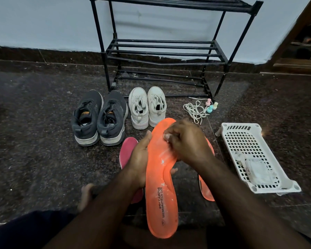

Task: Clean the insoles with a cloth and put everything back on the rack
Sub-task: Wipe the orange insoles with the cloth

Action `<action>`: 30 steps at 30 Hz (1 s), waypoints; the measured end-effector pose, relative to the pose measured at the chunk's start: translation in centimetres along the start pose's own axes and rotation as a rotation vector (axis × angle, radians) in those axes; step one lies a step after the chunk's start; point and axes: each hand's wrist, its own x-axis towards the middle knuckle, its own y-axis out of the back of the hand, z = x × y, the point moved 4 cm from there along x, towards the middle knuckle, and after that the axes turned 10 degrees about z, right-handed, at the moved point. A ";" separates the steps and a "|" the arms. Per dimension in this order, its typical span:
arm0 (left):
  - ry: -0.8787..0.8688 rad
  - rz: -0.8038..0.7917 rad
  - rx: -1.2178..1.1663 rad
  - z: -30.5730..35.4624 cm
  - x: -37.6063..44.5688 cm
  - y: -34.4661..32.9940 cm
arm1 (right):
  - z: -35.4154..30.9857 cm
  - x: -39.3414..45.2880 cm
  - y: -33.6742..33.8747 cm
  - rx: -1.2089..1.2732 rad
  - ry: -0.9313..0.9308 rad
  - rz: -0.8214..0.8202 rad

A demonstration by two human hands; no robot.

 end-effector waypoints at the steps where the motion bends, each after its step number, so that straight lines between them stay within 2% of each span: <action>1: -0.010 0.000 0.003 0.1 -0.2 -0.2 | -0.4 -0.1 -0.4 -0.015 0.030 -0.007; 6: -0.031 0.105 -0.020 0.0 0.3 0.5 | -2.1 -1.5 -1.4 0.082 0.032 -0.071; 8: -0.047 0.110 0.010 0.1 0.1 0.2 | -1.9 -1.2 -0.7 0.148 0.013 0.015; 11: -0.094 0.037 0.068 0.2 -1.8 -3.1 | -0.2 0.0 0.7 0.114 -0.107 0.170; 13: -0.107 0.038 0.099 0.4 -2.6 -3.6 | 0.3 0.1 0.6 0.103 -0.164 0.137; 15: -0.027 0.052 0.076 0.0 -1.4 -2.0 | -0.2 -0.4 -0.3 0.117 -0.137 0.085; 19: -0.019 0.077 -0.003 0.1 -0.2 -0.2 | -1.9 -1.6 -1.7 0.180 -0.044 -0.048; 20: -0.012 0.068 -0.020 0.0 0.0 0.0 | -2.0 -1.5 -1.6 0.200 -0.026 -0.036; 22: -0.020 0.044 -0.011 0.0 0.1 0.0 | -1.4 -0.8 -0.6 0.170 -0.009 0.102; 24: 0.006 0.006 0.013 -0.4 0.1 0.0 | -0.2 -0.2 0.3 0.140 -0.088 0.204; 26: 0.012 -0.021 0.016 -0.5 -0.1 -0.3 | 0.3 -0.2 0.0 0.152 -0.155 0.162; 30: -0.005 -0.033 -0.003 -0.1 0.0 -0.4 | -1.0 -1.2 -1.4 0.167 -0.106 -0.028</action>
